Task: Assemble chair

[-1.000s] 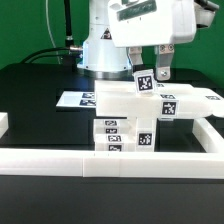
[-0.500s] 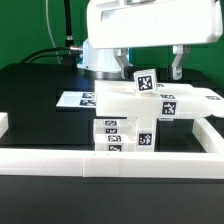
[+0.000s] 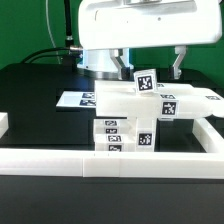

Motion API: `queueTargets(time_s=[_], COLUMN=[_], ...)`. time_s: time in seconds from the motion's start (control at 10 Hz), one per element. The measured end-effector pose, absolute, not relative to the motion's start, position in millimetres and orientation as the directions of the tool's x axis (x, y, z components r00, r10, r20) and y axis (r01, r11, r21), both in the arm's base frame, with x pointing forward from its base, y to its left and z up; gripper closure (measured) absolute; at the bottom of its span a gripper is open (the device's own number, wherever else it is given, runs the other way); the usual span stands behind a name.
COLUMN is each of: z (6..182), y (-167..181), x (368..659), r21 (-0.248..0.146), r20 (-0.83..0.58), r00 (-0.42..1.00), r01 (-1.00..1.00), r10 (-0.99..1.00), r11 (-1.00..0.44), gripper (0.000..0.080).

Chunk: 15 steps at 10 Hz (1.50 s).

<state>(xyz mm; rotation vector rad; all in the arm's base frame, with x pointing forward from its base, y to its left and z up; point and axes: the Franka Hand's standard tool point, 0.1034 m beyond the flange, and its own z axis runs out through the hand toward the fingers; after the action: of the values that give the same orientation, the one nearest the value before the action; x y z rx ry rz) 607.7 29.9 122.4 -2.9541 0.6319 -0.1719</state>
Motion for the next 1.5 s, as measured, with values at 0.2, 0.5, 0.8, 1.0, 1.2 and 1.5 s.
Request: queueTargets(time_s=[0.2,0.5,0.8,1.0,1.2,1.5], z=[122.5,122.4,122.1,122.2,122.2,122.2], y=[29.8,29.6,22.1,21.7,21.5,20.3], x=[607.8,607.8,610.4,610.5,610.6,610.5], r21=[-0.136,-0.136,-0.159,-0.166,-0.172,-0.192], r20=[0.086,0.086,0.067,0.047,0.023,-0.050], r00=[0.906,0.906,0.839,0.766,0.668,0.427], r01=[-0.400,-0.401,-0.525,-0.627,-0.730,-0.891], r10=[-0.413,-0.414,-0.540,-0.641,-0.744,-0.903], r11=[-0.906,-0.906,-0.836,-0.761,-0.661,-0.411], gripper=[0.0425,0.0515,0.0515,0.0515,0.0515,0.0515])
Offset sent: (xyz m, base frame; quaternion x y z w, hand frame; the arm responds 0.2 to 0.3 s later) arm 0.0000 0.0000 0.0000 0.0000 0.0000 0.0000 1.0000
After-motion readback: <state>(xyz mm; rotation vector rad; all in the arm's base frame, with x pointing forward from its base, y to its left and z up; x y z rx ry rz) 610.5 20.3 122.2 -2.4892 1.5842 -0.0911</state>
